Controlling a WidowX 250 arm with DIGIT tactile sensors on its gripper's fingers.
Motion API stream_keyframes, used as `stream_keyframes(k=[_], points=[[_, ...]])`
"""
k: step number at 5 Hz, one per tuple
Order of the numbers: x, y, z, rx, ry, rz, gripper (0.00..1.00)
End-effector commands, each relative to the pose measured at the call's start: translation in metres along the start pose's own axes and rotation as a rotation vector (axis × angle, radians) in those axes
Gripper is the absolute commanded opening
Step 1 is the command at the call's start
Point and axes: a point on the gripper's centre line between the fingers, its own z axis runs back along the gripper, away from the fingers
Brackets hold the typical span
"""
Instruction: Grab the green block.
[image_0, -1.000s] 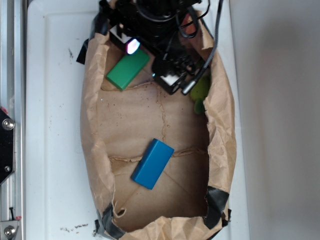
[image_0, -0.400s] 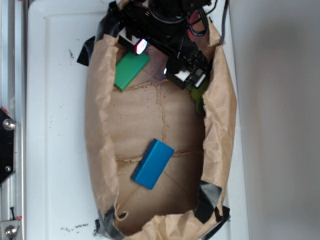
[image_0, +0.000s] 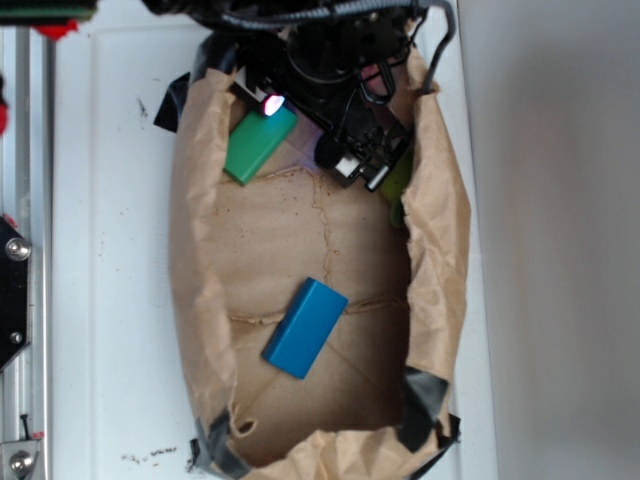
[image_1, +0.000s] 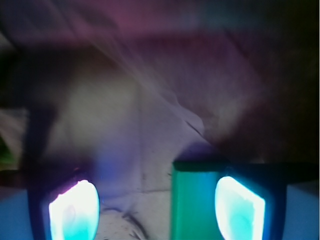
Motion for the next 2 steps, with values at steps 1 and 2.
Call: stream_keyframes(k=[1, 2], points=[[-0.0069, 0.0167, 0.0154, 0.072, -0.032, -0.093, 1.00], [-0.0100, 0.0151, 0.0193, 0.096, -0.044, -0.122, 1.00]])
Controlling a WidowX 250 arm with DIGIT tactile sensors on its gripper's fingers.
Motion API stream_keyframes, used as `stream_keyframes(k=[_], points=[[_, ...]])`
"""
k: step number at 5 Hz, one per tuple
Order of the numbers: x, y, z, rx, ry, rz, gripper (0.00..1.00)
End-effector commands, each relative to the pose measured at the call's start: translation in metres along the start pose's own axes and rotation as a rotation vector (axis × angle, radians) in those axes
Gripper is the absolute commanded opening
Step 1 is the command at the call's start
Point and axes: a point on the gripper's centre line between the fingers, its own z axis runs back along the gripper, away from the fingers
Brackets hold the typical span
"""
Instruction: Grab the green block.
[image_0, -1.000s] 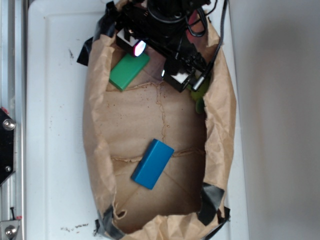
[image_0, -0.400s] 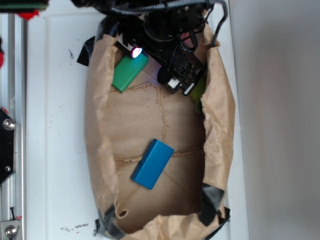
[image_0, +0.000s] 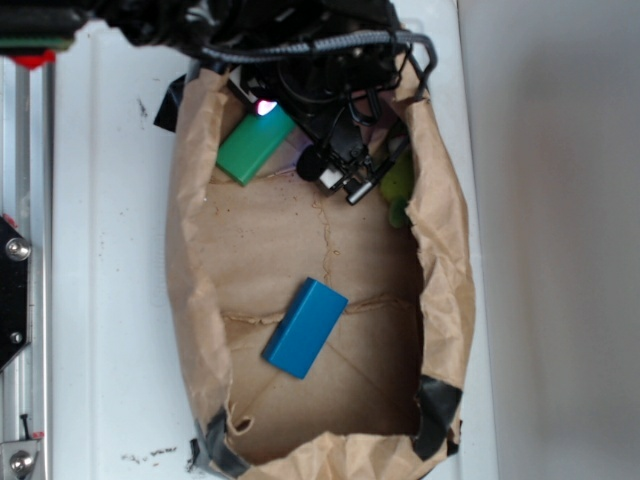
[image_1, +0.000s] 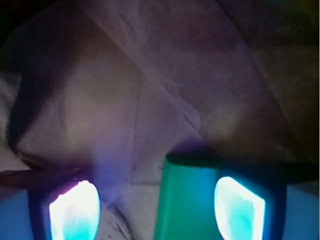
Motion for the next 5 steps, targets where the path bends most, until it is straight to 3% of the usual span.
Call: stream_keyframes(k=[1, 2, 5], points=[[0.003, 0.006, 0.019, 0.064, -0.066, -0.024, 1.00], [-0.001, 0.009, 0.011, 0.142, -0.089, -0.028, 1.00], [-0.023, 0.024, 0.007, 0.105, -0.071, -0.073, 1.00]])
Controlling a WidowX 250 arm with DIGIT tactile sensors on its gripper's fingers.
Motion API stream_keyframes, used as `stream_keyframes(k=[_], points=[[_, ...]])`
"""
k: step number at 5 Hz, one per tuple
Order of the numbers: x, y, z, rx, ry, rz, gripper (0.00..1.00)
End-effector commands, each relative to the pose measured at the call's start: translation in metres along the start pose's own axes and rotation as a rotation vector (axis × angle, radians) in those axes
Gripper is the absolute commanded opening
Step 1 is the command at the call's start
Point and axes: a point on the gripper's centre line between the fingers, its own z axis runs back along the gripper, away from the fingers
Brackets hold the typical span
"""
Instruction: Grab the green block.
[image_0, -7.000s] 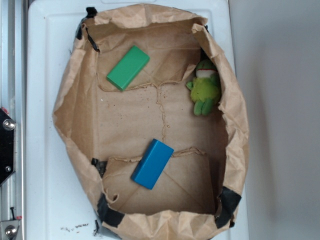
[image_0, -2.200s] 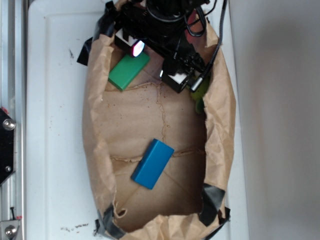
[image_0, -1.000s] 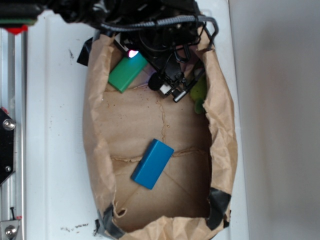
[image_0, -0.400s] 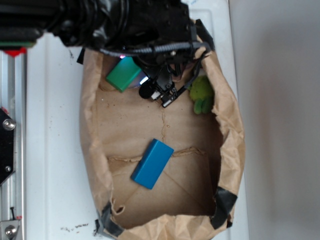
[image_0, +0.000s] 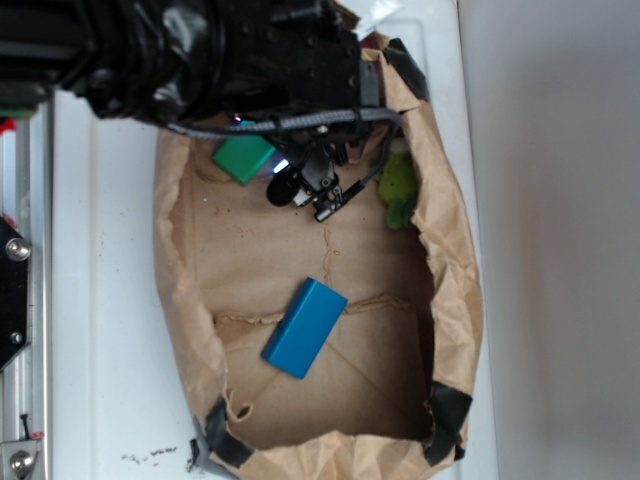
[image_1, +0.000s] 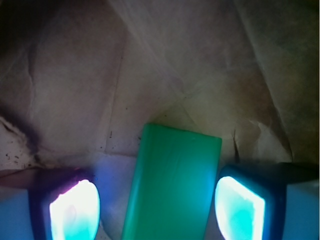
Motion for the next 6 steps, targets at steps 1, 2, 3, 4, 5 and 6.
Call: stream_keyframes(k=[1, 2, 3, 4, 5, 6], points=[[0.000, 0.015, 0.010, -0.037, -0.047, -0.005, 1.00], [0.000, 0.011, 0.005, -0.060, -0.028, 0.006, 1.00], [-0.001, 0.005, 0.000, -0.070, -0.023, 0.017, 1.00], [-0.001, -0.003, -0.005, -0.065, -0.033, 0.025, 1.00], [-0.001, -0.013, -0.012, -0.057, -0.050, 0.033, 1.00], [0.000, -0.016, -0.014, -0.065, -0.057, 0.043, 0.00]])
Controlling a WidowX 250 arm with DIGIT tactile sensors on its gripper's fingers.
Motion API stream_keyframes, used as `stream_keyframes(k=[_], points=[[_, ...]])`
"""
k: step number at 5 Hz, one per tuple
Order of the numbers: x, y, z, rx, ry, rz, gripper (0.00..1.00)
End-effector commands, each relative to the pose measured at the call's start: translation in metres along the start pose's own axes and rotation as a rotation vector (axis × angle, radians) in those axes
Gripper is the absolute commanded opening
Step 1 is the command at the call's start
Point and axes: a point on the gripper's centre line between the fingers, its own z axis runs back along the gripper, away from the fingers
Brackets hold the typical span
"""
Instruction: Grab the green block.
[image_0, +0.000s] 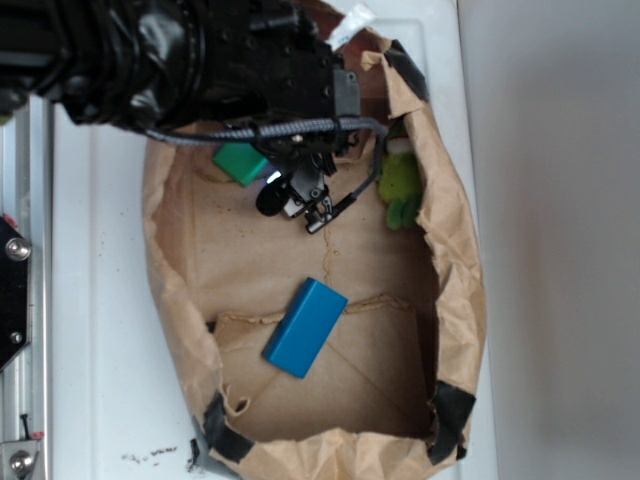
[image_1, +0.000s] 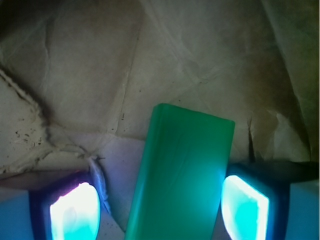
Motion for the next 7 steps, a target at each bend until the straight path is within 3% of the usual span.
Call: stream_keyframes(k=[1, 5, 6, 7], points=[[-0.001, 0.002, -0.005, -0.015, -0.020, 0.065, 0.00], [0.006, 0.004, 0.006, -0.037, -0.065, 0.069, 0.00], [0.010, 0.008, 0.027, -0.083, -0.113, -0.053, 0.00], [0.002, -0.005, 0.058, -0.152, -0.136, -0.202, 0.00]])
